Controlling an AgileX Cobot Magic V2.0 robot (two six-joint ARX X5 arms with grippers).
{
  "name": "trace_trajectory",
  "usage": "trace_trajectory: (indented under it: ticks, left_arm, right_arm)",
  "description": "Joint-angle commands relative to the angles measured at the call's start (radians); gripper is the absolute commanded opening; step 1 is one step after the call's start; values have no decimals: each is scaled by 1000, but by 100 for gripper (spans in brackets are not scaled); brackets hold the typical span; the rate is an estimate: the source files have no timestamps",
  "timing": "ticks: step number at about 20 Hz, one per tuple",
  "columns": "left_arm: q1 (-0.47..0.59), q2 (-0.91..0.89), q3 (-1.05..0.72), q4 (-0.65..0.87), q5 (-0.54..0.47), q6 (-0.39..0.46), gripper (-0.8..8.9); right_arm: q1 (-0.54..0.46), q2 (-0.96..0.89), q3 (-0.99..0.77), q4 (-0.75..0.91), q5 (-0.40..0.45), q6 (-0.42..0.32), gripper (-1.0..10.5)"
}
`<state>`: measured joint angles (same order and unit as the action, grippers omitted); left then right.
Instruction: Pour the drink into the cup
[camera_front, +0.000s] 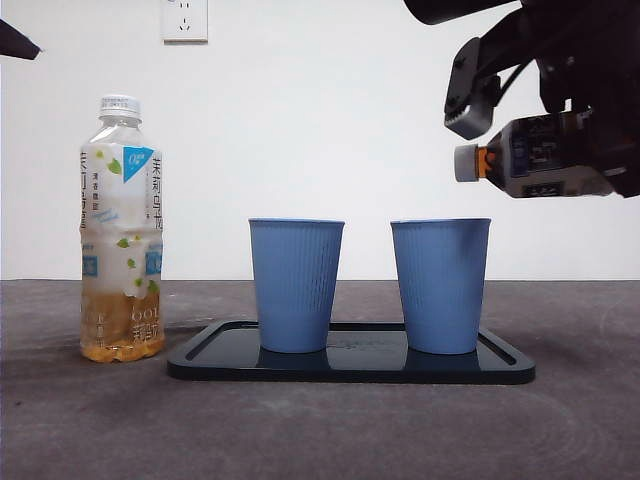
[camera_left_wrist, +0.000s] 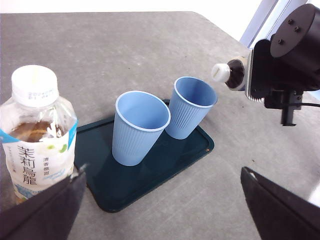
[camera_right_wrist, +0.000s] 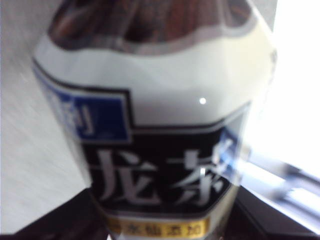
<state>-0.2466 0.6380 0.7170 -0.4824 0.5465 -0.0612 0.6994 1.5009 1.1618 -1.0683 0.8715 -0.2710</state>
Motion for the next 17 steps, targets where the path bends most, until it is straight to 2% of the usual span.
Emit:
trace_trajectory:
  ticks: [1,2,5,8,11,15,17]
  left_arm:
    - [-3,2,16,10,0,17,498]
    - [-3,3,16,10,-1,17,498]
    - [-3,11,16,9,-1,17,498]
    - [-3,31,16,10,-1,17,498]
    - [-3,42,16,9,-1,17,498]
    - [-3,42,16,8,-1,17,498]
    - [-3,42,16,5,-1,17,498]
  right_arm:
    - [8,1,32,24,-22,133,202]
    - [5,-6,31,40,-61,159,202]
    - [-4,-48,31,130,-161,167,202]
    - [-48,-125,29,233,-314,182,202]
    - [-105,-211,6,341,-417,194,202]
    - [-214,-358,-166,602,-554,202,202]
    - [-277,-436,-308,795,-611,246,202]
